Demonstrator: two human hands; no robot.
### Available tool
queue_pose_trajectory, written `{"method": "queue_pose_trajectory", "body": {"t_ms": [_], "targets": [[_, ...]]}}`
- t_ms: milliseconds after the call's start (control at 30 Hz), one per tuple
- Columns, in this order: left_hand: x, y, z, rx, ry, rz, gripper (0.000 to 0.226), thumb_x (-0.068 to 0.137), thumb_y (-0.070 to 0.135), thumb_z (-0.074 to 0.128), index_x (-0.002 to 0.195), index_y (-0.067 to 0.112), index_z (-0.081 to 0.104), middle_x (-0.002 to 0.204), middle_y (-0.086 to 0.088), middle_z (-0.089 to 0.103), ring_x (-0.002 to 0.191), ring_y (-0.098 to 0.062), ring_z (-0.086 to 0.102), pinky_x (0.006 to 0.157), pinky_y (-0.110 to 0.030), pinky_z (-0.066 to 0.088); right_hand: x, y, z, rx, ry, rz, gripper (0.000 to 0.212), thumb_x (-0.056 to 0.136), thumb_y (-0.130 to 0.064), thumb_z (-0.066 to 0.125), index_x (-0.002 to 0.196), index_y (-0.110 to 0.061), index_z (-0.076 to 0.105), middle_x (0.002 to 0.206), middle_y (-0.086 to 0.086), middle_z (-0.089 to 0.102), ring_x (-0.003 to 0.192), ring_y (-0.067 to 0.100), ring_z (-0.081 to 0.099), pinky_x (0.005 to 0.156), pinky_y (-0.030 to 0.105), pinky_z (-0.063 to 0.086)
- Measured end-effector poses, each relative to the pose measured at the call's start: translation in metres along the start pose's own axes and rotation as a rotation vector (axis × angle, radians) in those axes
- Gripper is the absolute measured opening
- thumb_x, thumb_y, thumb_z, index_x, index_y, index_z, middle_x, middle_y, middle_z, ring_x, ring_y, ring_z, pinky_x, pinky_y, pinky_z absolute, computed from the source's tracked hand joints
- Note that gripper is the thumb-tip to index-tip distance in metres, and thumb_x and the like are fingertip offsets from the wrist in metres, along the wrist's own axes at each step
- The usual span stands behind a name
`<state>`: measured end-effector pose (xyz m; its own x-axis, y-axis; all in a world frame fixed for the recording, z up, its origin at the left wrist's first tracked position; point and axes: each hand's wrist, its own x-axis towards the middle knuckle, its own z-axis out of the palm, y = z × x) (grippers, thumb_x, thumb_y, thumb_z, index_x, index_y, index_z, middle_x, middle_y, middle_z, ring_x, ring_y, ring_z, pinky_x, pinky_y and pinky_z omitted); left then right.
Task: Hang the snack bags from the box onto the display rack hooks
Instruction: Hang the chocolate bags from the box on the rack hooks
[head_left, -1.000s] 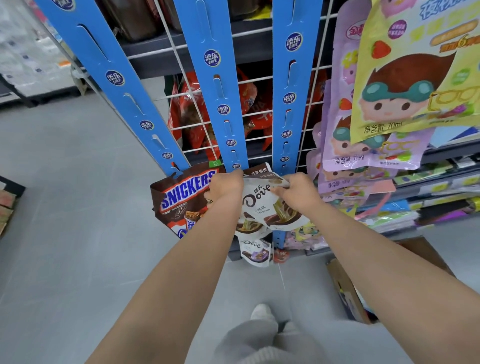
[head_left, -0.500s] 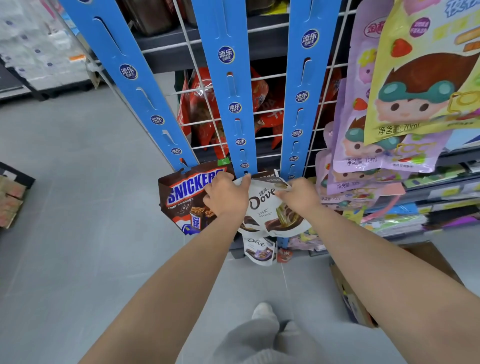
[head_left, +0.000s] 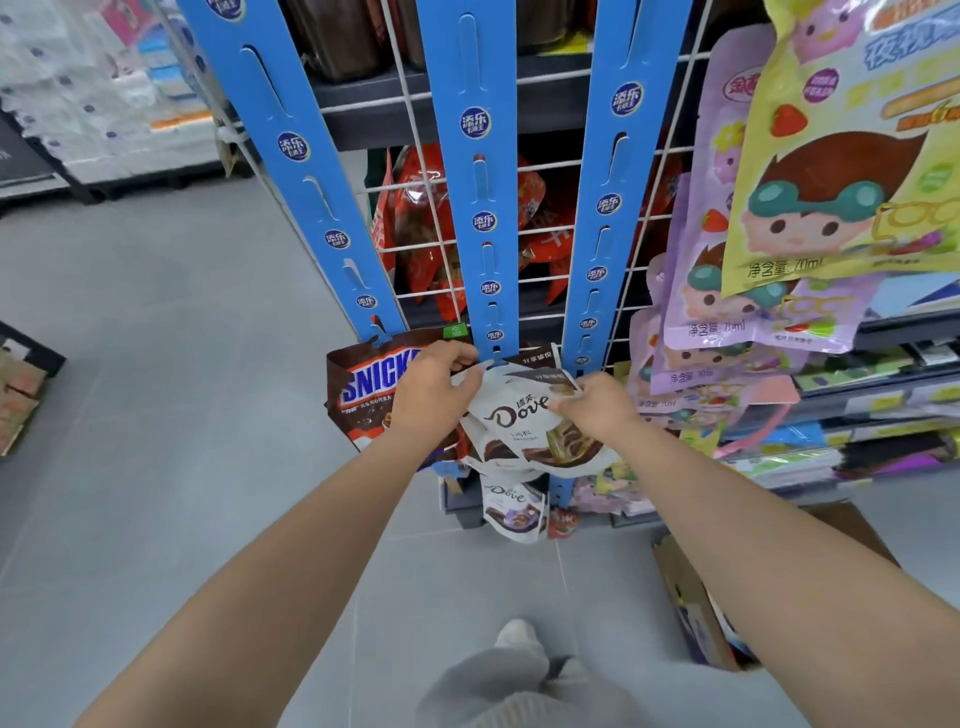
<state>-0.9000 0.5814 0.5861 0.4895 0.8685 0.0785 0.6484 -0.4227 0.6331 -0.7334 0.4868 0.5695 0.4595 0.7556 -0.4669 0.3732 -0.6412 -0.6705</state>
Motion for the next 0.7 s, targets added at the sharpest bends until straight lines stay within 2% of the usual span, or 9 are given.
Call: {"method": "queue_pose_trajectory", "body": {"t_ms": [133, 233, 367, 433, 533, 600, 633, 667, 700], "targets": [[-0.001, 0.010, -0.007, -0.001, -0.217, 0.072, 0.045, 0.086, 0.026, 0.065, 0.129, 0.018, 0.054, 0.128, 0.000, 0.058, 0.119, -0.014, 0.052, 0.102, -0.027, 0.040, -0.009, -0.011, -0.012, 0.121, -0.026, -0.045, 0.016, 0.086, -0.021, 0.066, 0.094, -0.007, 0.068, 0.094, 0.009, 0.068, 0.091, 0.024, 0.063, 0.084, 0.033, 0.051], [0.002, 0.021, -0.010, 0.033, -0.168, 0.085, 0.039, 0.090, 0.028, 0.061, 0.128, 0.019, 0.057, 0.127, -0.002, 0.061, 0.120, -0.018, 0.054, 0.103, -0.030, 0.041, -0.017, -0.025, -0.022, 0.181, -0.056, -0.078, 0.017, 0.086, -0.022, 0.066, 0.098, -0.010, 0.068, 0.105, 0.011, 0.069, 0.098, 0.026, 0.065, 0.095, 0.040, 0.050], [0.005, 0.035, -0.015, 0.042, 0.084, 0.050, 0.021, 0.091, 0.029, 0.056, 0.102, 0.019, 0.070, 0.093, -0.004, 0.073, 0.089, -0.022, 0.065, 0.083, -0.036, 0.050, -0.025, -0.036, -0.030, 0.227, -0.042, -0.115, 0.024, 0.088, -0.027, 0.062, 0.102, -0.007, 0.067, 0.107, 0.009, 0.068, 0.094, 0.024, 0.064, 0.091, 0.035, 0.049], [0.007, 0.041, -0.016, 0.001, 0.158, -0.041, 0.020, 0.088, 0.030, 0.055, 0.093, 0.021, 0.072, 0.085, -0.002, 0.073, 0.081, -0.022, 0.065, 0.080, -0.038, 0.051, -0.026, -0.037, -0.029, 0.274, -0.031, -0.127, 0.033, 0.091, -0.028, 0.060, 0.106, 0.000, 0.067, 0.110, 0.013, 0.069, 0.097, 0.027, 0.065, 0.086, 0.034, 0.050], [0.010, 0.047, -0.018, -0.046, 0.250, -0.144, 0.020, 0.085, 0.029, 0.053, 0.083, 0.021, 0.071, 0.078, 0.000, 0.071, 0.076, -0.019, 0.063, 0.080, -0.040, 0.050, -0.029, -0.039, -0.026, 0.349, -0.031, -0.155, 0.045, 0.092, -0.032, 0.057, 0.105, 0.011, 0.063, 0.111, 0.024, 0.066, 0.086, 0.025, 0.063, 0.075, 0.030, 0.047], [0.013, 0.050, -0.017, -0.051, 0.299, -0.162, 0.020, 0.084, 0.029, 0.053, 0.081, 0.020, 0.071, 0.076, 0.001, 0.071, 0.073, -0.016, 0.060, 0.082, -0.040, 0.048, -0.027, -0.039, -0.023, 0.373, 0.003, -0.152, 0.052, 0.091, -0.035, 0.057, 0.092, 0.016, 0.058, 0.101, 0.032, 0.064, 0.078, 0.030, 0.060, 0.074, 0.033, 0.046], [0.013, 0.051, -0.017, -0.056, 0.319, -0.164, 0.019, 0.084, 0.029, 0.055, 0.082, 0.020, 0.071, 0.077, 0.002, 0.071, 0.072, -0.013, 0.058, 0.083, -0.039, 0.048, -0.027, -0.040, -0.022, 0.372, 0.019, -0.150, 0.051, 0.091, -0.035, 0.057, 0.076, 0.013, 0.055, 0.086, 0.033, 0.062, 0.073, 0.028, 0.054, 0.067, 0.031, 0.042], [0.014, 0.052, -0.017, -0.062, 0.335, -0.162, 0.017, 0.084, 0.031, 0.056, 0.085, 0.021, 0.071, 0.080, 0.003, 0.071, 0.072, -0.011, 0.057, 0.084, -0.038, 0.048, -0.026, -0.040, -0.021, 0.370, 0.029, -0.145, 0.047, 0.091, -0.035, 0.056, 0.064, 0.002, 0.048, 0.073, 0.030, 0.054, 0.069, 0.026, 0.046, 0.063, 0.029, 0.035], [0.015, 0.053, -0.017, -0.067, 0.347, -0.155, 0.017, 0.085, 0.032, 0.058, 0.088, 0.022, 0.072, 0.084, 0.004, 0.072, 0.075, -0.011, 0.057, 0.085, -0.037, 0.048, -0.025, -0.041, -0.019, 0.371, 0.047, -0.137, 0.041, 0.092, -0.034, 0.056, 0.063, -0.008, 0.045, 0.070, 0.029, 0.047, 0.070, 0.023, 0.043, 0.062, 0.028, 0.032]]}}
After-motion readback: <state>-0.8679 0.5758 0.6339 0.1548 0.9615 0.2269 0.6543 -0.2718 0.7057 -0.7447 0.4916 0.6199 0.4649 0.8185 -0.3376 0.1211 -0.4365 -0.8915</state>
